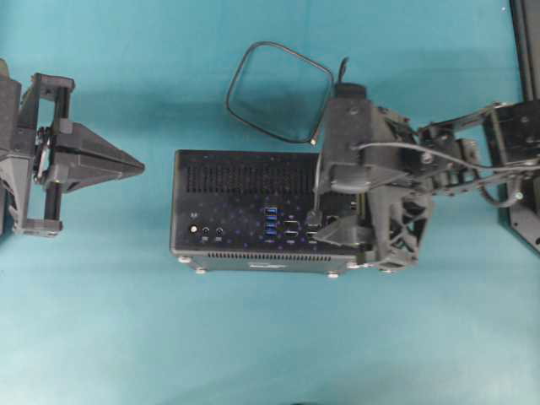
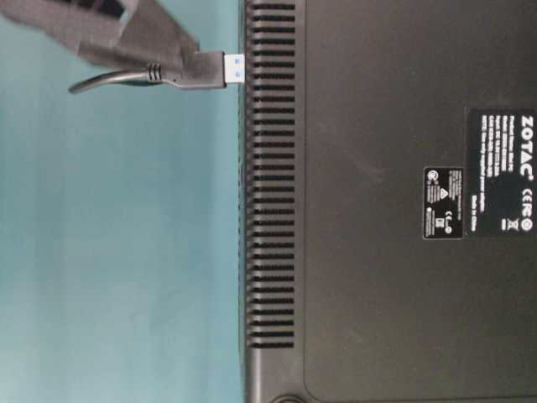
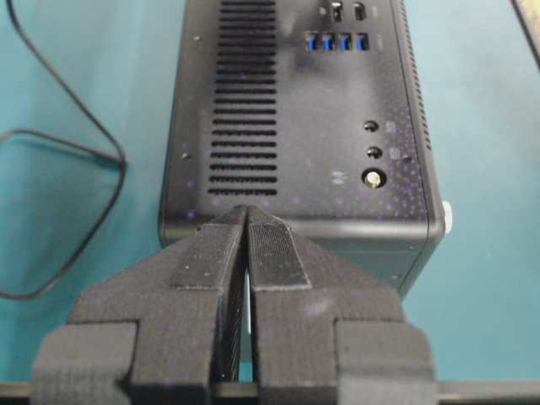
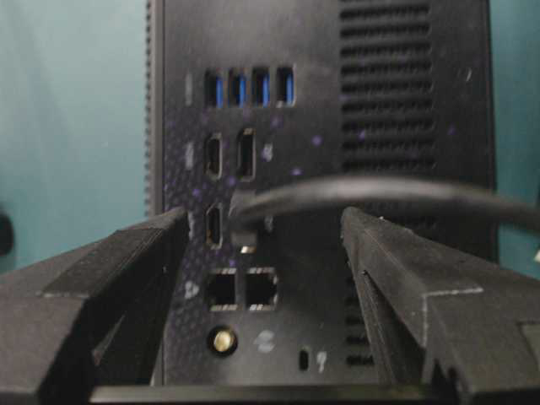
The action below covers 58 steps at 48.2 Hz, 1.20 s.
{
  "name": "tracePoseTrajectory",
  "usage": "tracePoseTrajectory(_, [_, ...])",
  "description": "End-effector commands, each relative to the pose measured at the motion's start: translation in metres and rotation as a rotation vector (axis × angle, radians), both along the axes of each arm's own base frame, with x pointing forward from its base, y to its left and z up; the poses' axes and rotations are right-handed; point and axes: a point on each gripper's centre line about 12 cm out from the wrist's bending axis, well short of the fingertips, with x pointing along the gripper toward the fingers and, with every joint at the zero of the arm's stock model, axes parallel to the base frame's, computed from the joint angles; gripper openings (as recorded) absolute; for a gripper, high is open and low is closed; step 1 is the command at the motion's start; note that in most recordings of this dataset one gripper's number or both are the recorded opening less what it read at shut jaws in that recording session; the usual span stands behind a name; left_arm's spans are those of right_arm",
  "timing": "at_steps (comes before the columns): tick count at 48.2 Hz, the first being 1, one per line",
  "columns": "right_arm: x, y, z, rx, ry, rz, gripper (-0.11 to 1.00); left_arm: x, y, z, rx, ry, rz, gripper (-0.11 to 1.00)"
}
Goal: Insert the USB into the PC box with both arms.
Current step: 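Move the right gripper over the PC box toward the USB cable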
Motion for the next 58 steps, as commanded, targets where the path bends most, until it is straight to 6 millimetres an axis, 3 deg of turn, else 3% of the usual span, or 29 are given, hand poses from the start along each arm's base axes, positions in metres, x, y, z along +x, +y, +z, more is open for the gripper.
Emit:
tracePoseTrajectory(1, [0.004, 0.0, 0.016, -0.002, -0.045, -0.003, 0.76, 0.002, -0.001, 0.011, 0.002, -0.029, -0.004, 0.0])
tracePoseTrajectory(10, [0.005, 0.001, 0.019, -0.008, -0.047, 0.001, 0.72, 0.002, -0.002, 0.01, 0.003, -0.028, -0.007, 0.0])
tracePoseTrajectory(25, [0.005, 0.004, 0.019, -0.001, -0.046, 0.006, 0.45, 0.002, -0.002, 0.012, 0.003, -0.032, -0.007, 0.0])
tracePoseTrajectory(58, [0.005, 0.011, 0.025, 0.006, -0.061, 0.022, 0.13, 0.002, -0.002, 0.012, 0.002, -0.035, -0.007, 0.0])
